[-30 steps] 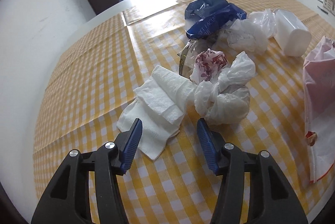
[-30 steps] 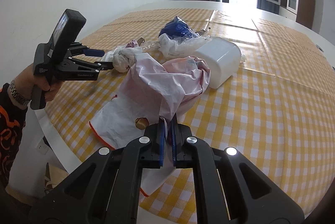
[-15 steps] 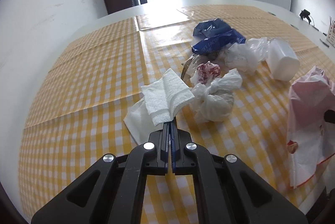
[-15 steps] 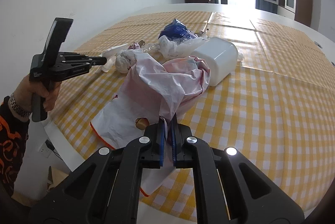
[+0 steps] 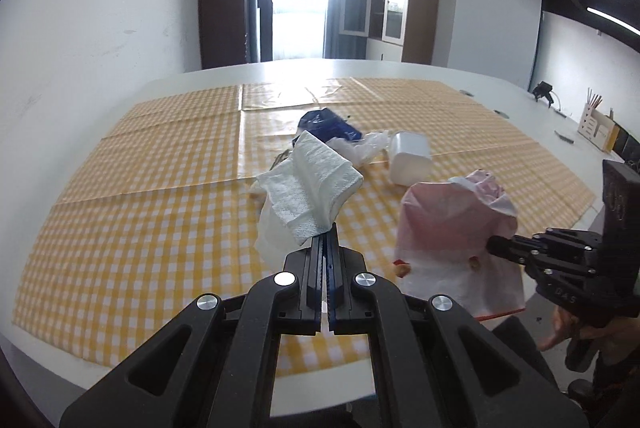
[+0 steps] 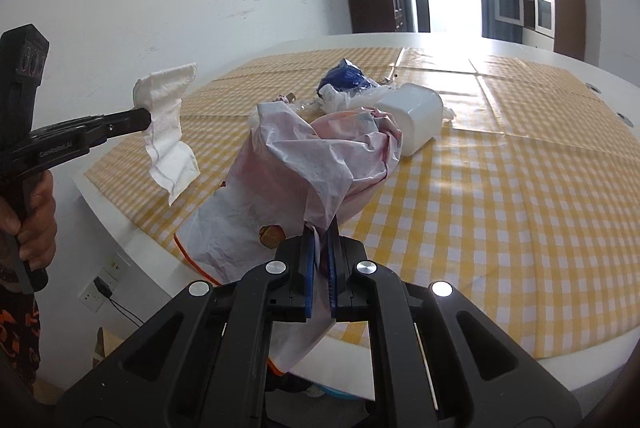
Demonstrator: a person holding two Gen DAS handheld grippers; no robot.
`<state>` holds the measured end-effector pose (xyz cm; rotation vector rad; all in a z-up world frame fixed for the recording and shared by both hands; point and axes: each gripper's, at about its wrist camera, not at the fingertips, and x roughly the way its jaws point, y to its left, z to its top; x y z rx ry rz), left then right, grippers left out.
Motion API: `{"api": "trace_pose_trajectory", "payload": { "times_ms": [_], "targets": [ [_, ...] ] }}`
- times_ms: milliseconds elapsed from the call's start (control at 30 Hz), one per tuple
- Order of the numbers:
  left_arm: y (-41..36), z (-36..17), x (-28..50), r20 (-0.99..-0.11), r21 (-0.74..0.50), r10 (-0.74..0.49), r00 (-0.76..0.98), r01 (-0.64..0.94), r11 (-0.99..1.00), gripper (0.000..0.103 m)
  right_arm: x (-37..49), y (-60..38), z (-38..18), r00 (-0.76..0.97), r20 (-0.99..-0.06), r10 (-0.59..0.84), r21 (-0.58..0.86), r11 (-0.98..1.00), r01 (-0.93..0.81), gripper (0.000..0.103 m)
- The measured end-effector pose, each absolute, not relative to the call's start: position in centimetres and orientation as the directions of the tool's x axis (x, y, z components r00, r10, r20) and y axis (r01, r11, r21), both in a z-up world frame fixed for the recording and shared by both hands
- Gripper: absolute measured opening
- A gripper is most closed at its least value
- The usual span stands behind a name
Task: Collect trash
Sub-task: 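Carry the tissue and paper bag down over the blue basket with both tools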
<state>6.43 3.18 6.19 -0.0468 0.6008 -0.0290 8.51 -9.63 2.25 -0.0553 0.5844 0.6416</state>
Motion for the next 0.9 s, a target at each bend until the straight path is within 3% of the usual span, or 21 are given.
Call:
{"api": "trace_pose_trajectory", "payload": {
  "times_ms": [300, 533, 900],
  "targets": [
    [-1.2, 7.1, -0.5, -0.478, -0.178, -0.169, 0.862, 0.094, 0.98, 0.001, 4.0, -12.9, 1.0, 0.642, -0.527, 0.557, 0.175, 0.81, -0.559, 0.005],
    [-4.6, 4.8, -3.3, -0.518, -0.13, -0.137, 0.844, 0.081, 0.988, 0.001, 1.2, -14.2, -1.1, 0.634, -0.565, 0.527, 0.135, 0.818, -0.559, 0.005],
    [-6.3, 1.6, -7.5, -0.578, -0.187, -0.207, 0.789, 0.119, 0.975, 0.001, -4.5, -16.1, -5.2, 0.595, -0.649, 0.474, 0.062, 0.813, -0.579, 0.005]
  ]
}}
